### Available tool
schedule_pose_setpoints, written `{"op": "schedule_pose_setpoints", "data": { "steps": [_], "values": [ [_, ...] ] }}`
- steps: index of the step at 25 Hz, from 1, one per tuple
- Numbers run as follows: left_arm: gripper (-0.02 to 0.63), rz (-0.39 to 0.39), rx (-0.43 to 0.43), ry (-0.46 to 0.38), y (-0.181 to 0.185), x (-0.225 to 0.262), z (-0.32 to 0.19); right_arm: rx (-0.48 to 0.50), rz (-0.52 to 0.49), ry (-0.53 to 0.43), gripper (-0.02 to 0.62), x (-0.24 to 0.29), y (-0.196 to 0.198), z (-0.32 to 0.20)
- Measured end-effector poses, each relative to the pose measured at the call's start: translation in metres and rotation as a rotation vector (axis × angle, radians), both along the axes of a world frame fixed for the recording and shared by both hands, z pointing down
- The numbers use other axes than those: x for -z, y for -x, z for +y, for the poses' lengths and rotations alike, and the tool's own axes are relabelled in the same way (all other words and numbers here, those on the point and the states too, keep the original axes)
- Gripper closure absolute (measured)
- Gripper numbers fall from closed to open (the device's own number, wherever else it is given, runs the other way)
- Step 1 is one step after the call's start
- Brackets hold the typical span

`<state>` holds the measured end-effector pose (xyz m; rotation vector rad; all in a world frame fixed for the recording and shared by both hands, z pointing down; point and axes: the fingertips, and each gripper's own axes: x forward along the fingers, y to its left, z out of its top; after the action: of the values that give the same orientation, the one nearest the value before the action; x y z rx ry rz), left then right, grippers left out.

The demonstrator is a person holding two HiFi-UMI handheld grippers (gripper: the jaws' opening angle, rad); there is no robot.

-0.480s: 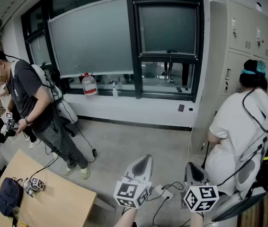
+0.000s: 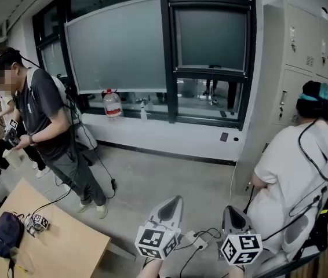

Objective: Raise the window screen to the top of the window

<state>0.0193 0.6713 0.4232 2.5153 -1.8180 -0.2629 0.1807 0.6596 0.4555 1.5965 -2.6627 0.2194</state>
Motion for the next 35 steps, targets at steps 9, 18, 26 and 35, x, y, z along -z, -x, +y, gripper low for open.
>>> {"op": "schedule_pose_setpoints", "data": {
  "steps": [9, 18, 26, 35],
  "values": [
    [0.603, -0.013, 0.018, -0.016, 0.012, 0.005, -0.011, -0.005, -0.047, -0.011, 0.592, 0.003, 0.0, -0.009],
    [0.603, 0.016, 0.013, 0.033, 0.03, -0.033, -0.078, 0.037, 0.003, 0.054, 0.592, -0.035, 0.026, -0.07],
    [0.603, 0.053, 0.015, -0.003, 0.091, -0.017, -0.228, 0.026, 0.032, 0.049, 0.592, -0.026, 0.08, -0.212],
    [0.603, 0.045, -0.027, -0.038, 0.133, 0.01, -0.357, -0.005, 0.01, 0.023, 0.592, -0.006, 0.126, -0.337]
  ]
}}
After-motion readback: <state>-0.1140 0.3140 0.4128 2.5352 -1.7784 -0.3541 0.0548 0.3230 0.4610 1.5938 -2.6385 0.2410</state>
